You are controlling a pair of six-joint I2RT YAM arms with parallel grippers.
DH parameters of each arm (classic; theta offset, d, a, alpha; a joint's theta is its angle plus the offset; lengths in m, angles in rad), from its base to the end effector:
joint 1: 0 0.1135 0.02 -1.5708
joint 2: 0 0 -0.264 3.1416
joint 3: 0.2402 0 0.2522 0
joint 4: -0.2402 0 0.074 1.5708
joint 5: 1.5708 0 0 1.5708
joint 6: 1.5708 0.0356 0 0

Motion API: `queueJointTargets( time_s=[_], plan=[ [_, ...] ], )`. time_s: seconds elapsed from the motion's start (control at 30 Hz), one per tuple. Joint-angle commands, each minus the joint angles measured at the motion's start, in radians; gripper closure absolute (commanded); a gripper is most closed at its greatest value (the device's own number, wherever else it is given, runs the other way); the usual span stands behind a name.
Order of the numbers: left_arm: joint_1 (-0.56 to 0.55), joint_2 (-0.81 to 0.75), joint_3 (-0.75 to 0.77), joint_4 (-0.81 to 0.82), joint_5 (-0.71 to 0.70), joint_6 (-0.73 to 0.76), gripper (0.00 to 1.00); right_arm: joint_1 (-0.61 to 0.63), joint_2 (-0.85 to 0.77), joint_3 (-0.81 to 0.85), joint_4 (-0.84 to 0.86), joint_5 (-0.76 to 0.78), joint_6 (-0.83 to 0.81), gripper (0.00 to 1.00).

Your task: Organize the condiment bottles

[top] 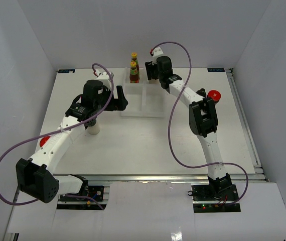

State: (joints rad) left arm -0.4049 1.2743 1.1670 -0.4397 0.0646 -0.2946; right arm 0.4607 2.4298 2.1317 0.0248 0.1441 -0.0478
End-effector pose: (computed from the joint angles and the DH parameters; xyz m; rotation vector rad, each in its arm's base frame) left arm 0.2623 -0.1149 0.3424 0.1578 2.1488 -0.4801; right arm 0.5190 0.2519 0.2419 -0.3656 1.8074 0.1561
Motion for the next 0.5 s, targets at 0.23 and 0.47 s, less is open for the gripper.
queueJointTargets(
  time_s=[0.23, 0.47],
  plan=[
    [-0.002, -0.027, -0.012, 0.017, -0.019, 0.015, 0.02, -0.028, -0.002, 0.056, 0.143, 0.009, 0.064, 0.51],
    [-0.002, -0.023, -0.018, 0.018, -0.031, 0.015, 0.02, -0.033, -0.008, 0.048, 0.150, 0.014, 0.058, 0.43]
  ],
)
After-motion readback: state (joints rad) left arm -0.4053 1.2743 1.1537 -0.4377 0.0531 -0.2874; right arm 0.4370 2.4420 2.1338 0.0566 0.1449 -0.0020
